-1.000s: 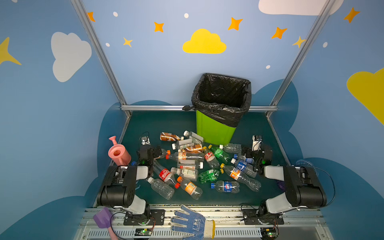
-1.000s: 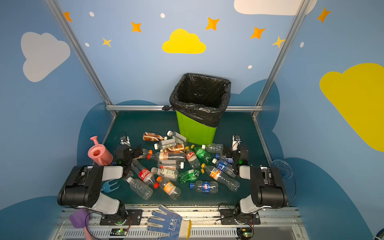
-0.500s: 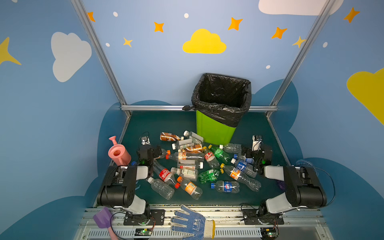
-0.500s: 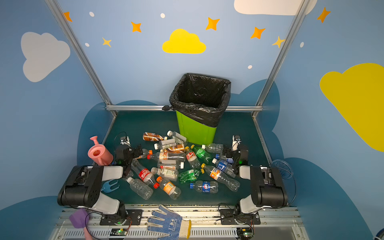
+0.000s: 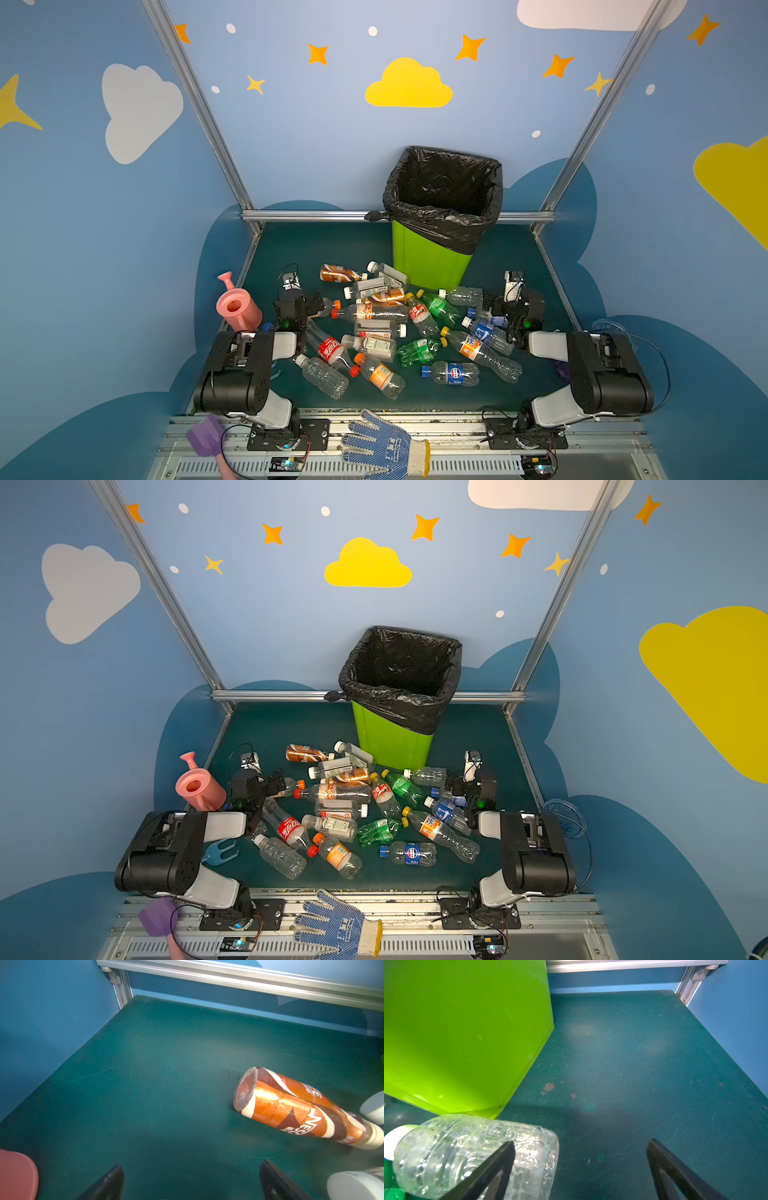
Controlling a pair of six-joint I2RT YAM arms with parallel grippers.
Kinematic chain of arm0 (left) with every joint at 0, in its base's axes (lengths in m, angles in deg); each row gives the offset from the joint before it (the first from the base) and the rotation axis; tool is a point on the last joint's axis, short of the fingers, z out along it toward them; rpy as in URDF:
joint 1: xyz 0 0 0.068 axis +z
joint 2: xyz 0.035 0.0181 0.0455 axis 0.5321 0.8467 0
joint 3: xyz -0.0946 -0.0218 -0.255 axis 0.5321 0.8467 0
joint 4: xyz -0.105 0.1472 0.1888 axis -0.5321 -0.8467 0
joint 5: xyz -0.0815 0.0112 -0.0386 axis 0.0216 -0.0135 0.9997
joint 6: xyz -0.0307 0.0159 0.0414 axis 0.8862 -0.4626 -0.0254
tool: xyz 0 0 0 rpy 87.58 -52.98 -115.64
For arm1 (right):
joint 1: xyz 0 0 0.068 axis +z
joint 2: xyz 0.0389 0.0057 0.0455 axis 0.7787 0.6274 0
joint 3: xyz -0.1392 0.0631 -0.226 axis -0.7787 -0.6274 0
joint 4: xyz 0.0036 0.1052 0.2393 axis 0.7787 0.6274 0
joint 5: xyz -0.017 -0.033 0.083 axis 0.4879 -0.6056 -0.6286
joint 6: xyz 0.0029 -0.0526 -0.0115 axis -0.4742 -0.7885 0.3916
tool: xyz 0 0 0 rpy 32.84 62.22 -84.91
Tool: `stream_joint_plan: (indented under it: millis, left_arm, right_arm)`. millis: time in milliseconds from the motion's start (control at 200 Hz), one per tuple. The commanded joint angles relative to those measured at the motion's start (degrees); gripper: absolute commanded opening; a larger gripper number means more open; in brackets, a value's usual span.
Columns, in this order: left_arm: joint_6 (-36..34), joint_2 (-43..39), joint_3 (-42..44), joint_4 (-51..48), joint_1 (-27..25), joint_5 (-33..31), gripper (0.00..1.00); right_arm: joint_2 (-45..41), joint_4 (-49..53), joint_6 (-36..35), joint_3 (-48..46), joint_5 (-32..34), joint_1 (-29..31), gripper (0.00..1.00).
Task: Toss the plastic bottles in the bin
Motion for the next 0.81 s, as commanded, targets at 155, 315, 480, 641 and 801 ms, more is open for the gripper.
stream_joint_plan:
  millis: [155, 315, 480, 641, 801]
  left_arm:
    - [1.0, -0.6, -1.5, -1.0, 0.1, -0.5, 1.0]
    - [6.0, -6.4, -14.5, -29.7, 0.2, -6.4, 1.0]
    - [13.1, -10.6, -21.3, -43.3, 0.1, -7.6, 1.0]
    - [17.0, -16.1, -19.8, -45.5, -0.1, -6.6, 1.0]
    - [19.6, -19.9, -19.0, -49.1, -0.1, -6.5, 1.0]
  right_arm:
    - [-1.0, -0.5, 1.2, 0.7, 1.2, 0.0, 0.98]
    - [-9.1, 37.5, 4.3, 15.9, 1.3, -0.2, 0.98]
    - [-14.6, 55.8, 5.8, 22.4, -3.0, 1.4, 0.98]
    - [-19.7, 65.9, 7.9, 24.7, -3.5, 3.1, 0.97]
    - [-20.5, 69.8, 5.9, 24.5, -4.1, 3.7, 0.94]
